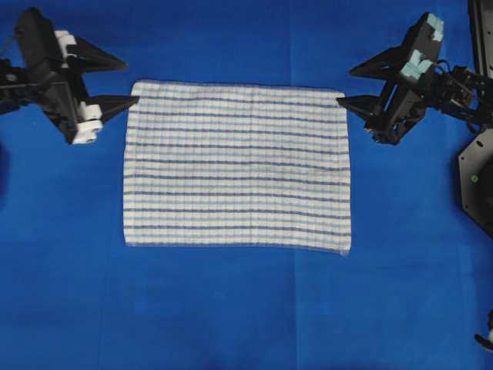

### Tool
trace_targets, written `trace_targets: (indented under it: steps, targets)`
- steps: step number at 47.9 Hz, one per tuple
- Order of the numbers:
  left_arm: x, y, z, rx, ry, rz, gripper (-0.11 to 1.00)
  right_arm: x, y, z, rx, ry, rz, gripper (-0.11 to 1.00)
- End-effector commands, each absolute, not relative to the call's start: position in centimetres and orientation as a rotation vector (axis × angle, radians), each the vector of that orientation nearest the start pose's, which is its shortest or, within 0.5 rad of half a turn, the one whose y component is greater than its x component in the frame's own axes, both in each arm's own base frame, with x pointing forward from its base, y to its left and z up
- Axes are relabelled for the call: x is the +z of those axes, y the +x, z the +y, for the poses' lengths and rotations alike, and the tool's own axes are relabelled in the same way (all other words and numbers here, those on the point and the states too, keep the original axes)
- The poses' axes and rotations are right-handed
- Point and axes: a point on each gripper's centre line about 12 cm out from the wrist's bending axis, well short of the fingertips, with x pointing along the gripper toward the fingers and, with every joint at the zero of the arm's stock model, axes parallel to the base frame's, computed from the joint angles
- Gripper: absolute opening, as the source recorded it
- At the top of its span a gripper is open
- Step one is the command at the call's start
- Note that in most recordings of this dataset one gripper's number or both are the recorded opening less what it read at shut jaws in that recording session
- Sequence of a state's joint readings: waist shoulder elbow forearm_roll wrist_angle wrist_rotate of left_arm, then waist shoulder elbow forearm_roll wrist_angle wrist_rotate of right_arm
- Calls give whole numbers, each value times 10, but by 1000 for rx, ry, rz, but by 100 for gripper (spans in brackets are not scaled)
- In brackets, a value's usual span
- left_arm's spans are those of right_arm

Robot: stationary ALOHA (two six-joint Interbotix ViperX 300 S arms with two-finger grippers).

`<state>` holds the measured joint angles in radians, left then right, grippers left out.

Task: Fold the blue towel.
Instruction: 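Grasp the top left and top right corners of the striped towel with both grippers, then fold the top edge down toward the bottom edge with both grippers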

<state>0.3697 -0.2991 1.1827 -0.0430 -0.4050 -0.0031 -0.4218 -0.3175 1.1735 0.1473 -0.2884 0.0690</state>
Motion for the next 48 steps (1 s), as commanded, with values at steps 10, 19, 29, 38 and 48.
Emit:
trace_targets:
  steps: [10,19,29,38,48]
  targets:
    - [108,258,115,433,-148,525,73,114,238,-125,-576,333,524,71]
    - [86,263,122,451,-170,579,72,95,240,-128,-595,342,560,70]
    - [71,259,124,477,-220,623,65,86,241,-129,-603,351,583,65]
    - [71,258,124,482,-236,622,26,85,242,-127,-595,347,586,38]
    - [70,258,124,482,-237,627,5,86,243,-126,-591,345,584,4]
